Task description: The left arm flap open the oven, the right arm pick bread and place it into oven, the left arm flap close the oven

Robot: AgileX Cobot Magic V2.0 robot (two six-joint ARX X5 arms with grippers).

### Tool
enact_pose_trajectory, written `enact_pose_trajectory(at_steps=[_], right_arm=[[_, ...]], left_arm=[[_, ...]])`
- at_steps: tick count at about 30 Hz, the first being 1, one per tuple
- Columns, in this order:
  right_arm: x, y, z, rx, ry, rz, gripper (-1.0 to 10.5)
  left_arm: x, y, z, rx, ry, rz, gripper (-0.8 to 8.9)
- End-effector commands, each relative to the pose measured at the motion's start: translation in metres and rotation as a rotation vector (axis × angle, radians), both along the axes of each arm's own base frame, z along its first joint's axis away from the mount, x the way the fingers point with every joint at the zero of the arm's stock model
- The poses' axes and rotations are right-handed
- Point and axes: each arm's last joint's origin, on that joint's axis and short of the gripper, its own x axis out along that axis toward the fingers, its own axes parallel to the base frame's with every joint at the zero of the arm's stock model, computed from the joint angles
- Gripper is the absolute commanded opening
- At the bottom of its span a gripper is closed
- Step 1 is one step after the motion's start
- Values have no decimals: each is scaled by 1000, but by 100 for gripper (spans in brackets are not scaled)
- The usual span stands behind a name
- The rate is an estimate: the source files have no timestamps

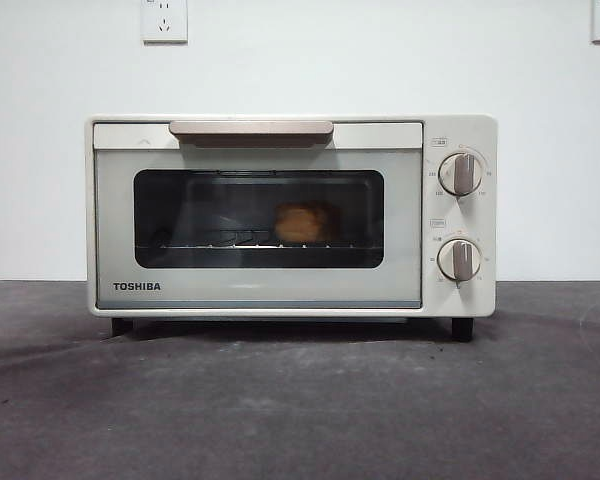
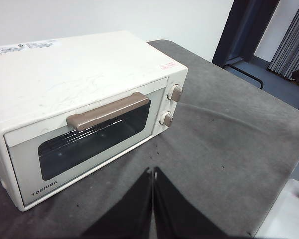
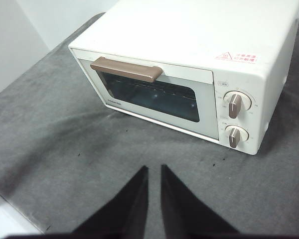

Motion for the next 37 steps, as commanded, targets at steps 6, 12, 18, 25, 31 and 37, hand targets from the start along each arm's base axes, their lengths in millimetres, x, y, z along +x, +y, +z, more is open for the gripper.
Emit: enact_pose_trajectory(at_steps=[6, 12, 18, 25, 31, 37], right_arm=[[-1, 0, 6, 19, -26, 7, 15], [-1, 0, 6, 18, -26, 8, 15], [-1, 0, 6, 18, -26, 8, 15], [-1, 0, 6, 18, -26, 8, 15], [-1, 0, 6, 18, -26, 8, 15], [-1, 0, 6, 18, -26, 8, 15]], left_arm=[[-1, 0, 5, 8, -34, -8, 8], [0, -1, 4, 7, -39, -16, 8], [8, -2, -28, 25, -185, -8, 8], [13, 1, -107, 53, -294, 43, 8], [20, 11, -161, -30, -168, 398, 8], [23, 18, -195, 28, -118, 568, 8]])
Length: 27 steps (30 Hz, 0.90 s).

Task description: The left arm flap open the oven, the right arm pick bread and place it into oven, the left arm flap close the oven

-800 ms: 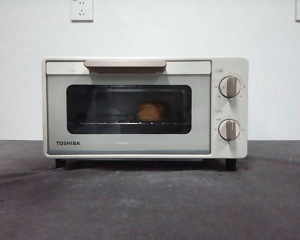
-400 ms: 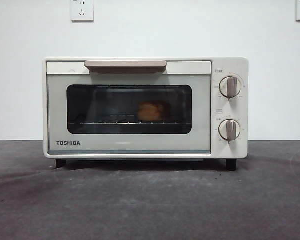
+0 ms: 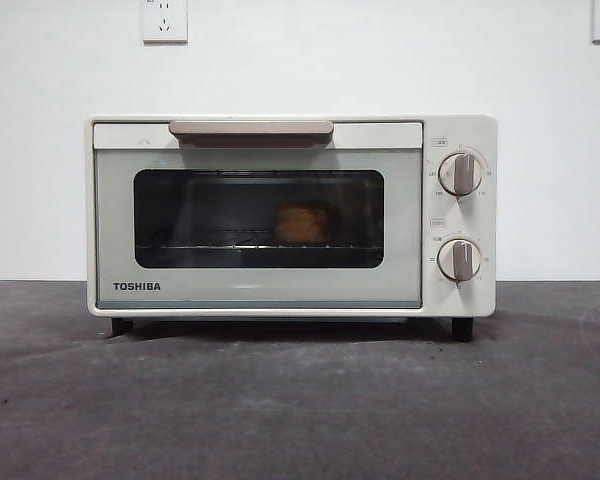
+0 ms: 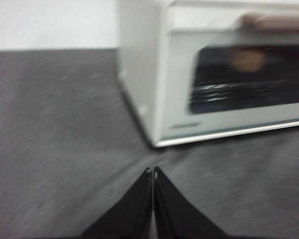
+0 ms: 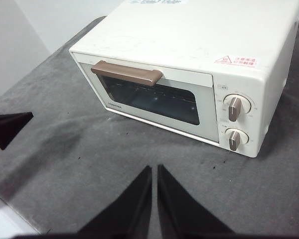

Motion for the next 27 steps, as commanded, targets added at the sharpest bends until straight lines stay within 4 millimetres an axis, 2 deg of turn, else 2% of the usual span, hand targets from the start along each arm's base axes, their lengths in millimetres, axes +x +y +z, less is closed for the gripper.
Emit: enact_pose_trajectory(at_steps=[1, 7, 27], right_arm=[[-1, 0, 5, 14, -20, 9, 15], [-1, 0, 5, 13, -20, 9, 15], [-1, 0, 5, 14, -20, 9, 15]], left_arm=[[1, 2, -9, -9, 4, 56, 8], [-1, 6, -22, -8, 21, 100, 8], [-3, 12, -21, -9, -8, 275, 8]])
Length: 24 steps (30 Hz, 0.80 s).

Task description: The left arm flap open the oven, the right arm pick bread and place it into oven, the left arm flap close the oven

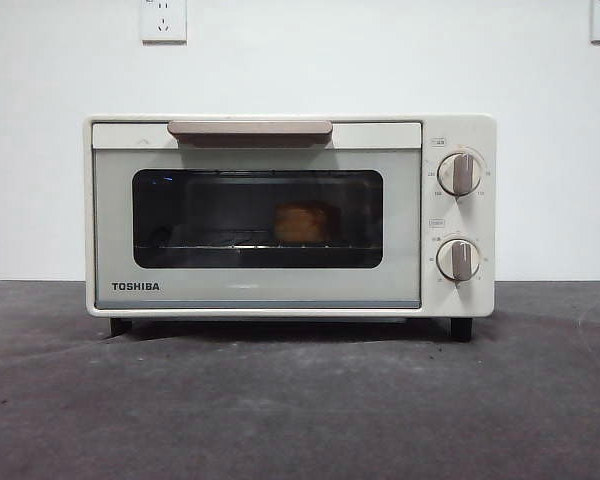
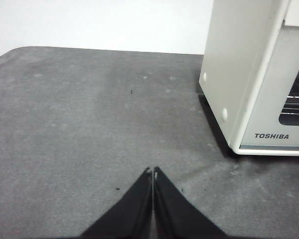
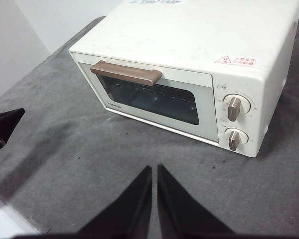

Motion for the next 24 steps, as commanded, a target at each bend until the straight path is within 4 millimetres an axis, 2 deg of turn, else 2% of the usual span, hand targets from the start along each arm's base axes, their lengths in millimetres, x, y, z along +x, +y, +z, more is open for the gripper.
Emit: enact_pose_trajectory(at_steps=[1, 19, 24], right_arm=[[-1, 0, 5, 13, -20, 9, 15], [-1, 0, 5, 13, -20, 9, 15], [-1, -5, 3, -24, -73, -31, 14]], left_arm=[[1, 0, -7, -14, 25, 10, 8], [1, 0, -7, -14, 25, 11, 8], [1, 0, -7, -14, 25, 11, 8]])
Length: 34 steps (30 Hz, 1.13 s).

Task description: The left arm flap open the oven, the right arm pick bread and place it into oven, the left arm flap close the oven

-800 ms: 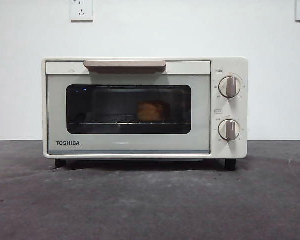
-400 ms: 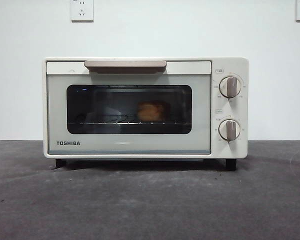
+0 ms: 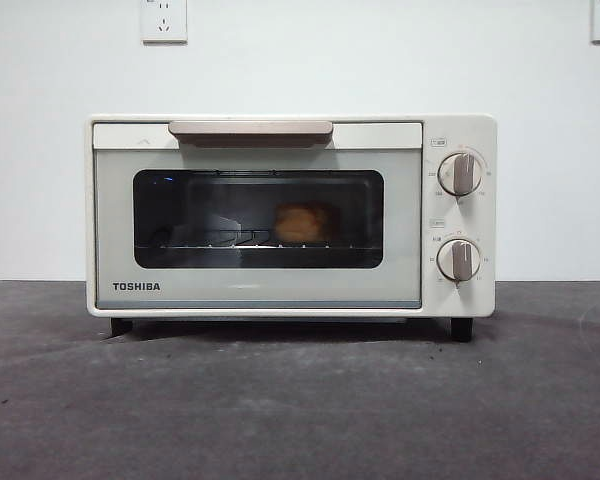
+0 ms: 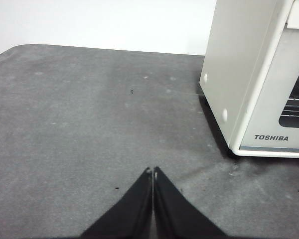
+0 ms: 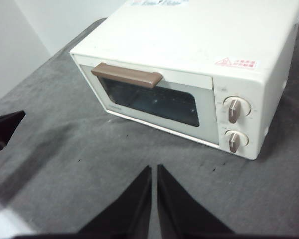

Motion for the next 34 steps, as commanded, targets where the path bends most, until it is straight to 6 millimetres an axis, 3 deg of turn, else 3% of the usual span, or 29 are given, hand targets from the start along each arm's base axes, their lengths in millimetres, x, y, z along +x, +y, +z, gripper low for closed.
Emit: enact_pose_trajectory(at_steps=[1, 6, 11, 16, 20, 25, 34], right_arm=[[3, -6, -2, -57, -86, -47, 14], [16, -18, -37, 10, -182, -207, 14], [26, -35, -98, -21, -283, -476, 14], [28, -48, -151, -46, -244, -649, 14], [29, -53, -179, -73, -224, -685, 14], [29, -55, -205, -105, -220, -696, 14], [30, -55, -208, -175, -279, -656, 14]], left_arm=[[1, 0, -7, -1, 25, 8, 8], [1, 0, -7, -1, 25, 8, 8], [1, 0, -7, -1, 25, 8, 8], [1, 0, -7, -1, 25, 8, 8], [1, 0, -7, -1, 25, 8, 8], [1, 0, -7, -1, 25, 8, 8], [1, 0, -7, -1, 24, 8, 8]])
